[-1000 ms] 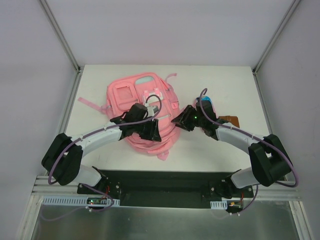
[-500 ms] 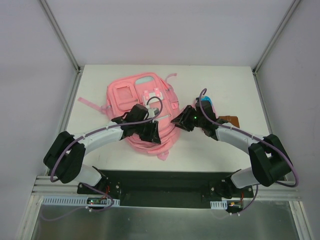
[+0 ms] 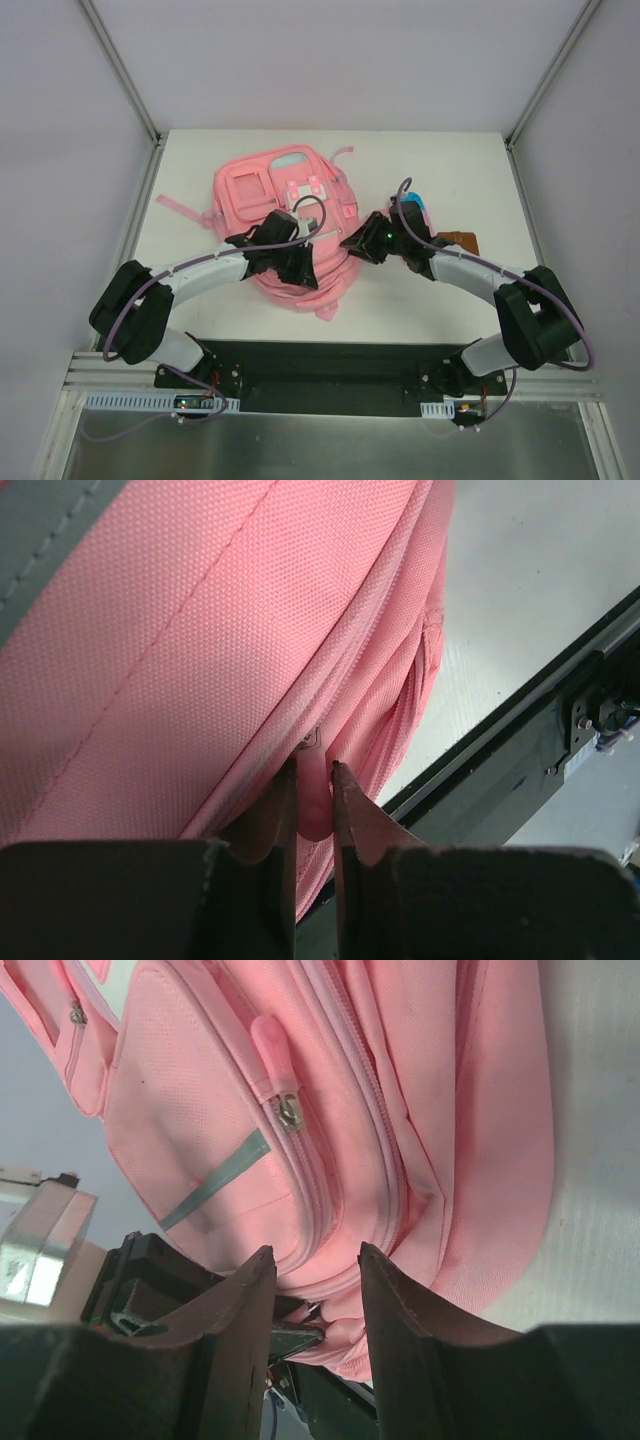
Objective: Pack the student bag
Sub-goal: Unzip the student bag at the center of the board.
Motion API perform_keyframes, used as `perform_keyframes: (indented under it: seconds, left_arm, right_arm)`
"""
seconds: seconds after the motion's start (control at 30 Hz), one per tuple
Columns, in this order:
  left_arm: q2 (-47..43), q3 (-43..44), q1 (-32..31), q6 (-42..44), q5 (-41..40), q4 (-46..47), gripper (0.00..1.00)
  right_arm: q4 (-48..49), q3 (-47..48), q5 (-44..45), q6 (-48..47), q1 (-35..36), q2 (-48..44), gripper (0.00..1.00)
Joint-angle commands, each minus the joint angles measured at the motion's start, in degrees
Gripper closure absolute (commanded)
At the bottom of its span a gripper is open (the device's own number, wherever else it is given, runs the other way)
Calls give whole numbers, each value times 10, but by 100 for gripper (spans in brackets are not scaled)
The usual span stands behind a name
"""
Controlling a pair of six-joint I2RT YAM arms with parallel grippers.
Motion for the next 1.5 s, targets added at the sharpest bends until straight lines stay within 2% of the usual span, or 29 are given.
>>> perform_keyframes:
  seconds: [0.0, 0.2, 0.47, 0.6, 0.63, 0.7, 0.8, 0.93, 1.07, 1.17, 1.2, 1.27, 1.33, 1.47]
  left_arm:
    - [-46, -8, -4, 11, -34, -26, 100]
    - [-98, -17, -3, 21, -54, -25, 100]
    - [-92, -17, -4, 25, -40, -24, 100]
    - [-96, -17, -5, 29, -39, -23, 100]
    - [-97, -17, -5, 30, -38, -23, 100]
    - [-97, -15, -4, 33, -37, -23, 100]
    - [-101, -15, -5, 36, -30, -21, 100]
    - [-109, -15, -6, 41, -29, -16, 100]
    - [-119, -19, -6, 41, -32, -13, 100]
    - [-123, -23, -7, 40, -29, -9, 100]
    - [-123, -23, -7, 39, -29, -8, 100]
    - [-125, -23, -7, 39, -29, -8, 100]
    - [-126, -23, -7, 41, -34, -8, 100]
    - [-141, -35, -7, 37, -60, -11, 100]
  right_arm:
    - [13, 12, -12, 29, 3, 23, 58]
    - [25, 21, -3, 24, -6, 44, 58]
    - [76, 46, -43, 24, -7, 57, 59]
    - [92, 49, -55, 30, -2, 59, 64]
    - [98, 48, -61, 33, -2, 61, 72]
    - [125, 40, -64, 40, 3, 58, 73]
    - [142, 42, -81, 52, 10, 75, 59]
    - [197, 35, -93, 98, 20, 107, 57]
    - [331, -4, -90, 156, 25, 138, 65]
    - [393, -17, -77, 181, 31, 151, 66]
    - [410, -26, -72, 186, 34, 153, 74]
    - [438, -28, -67, 195, 41, 165, 79]
    - [470, -35, -53, 203, 45, 170, 98]
    - [462, -53, -37, 197, 38, 148, 99]
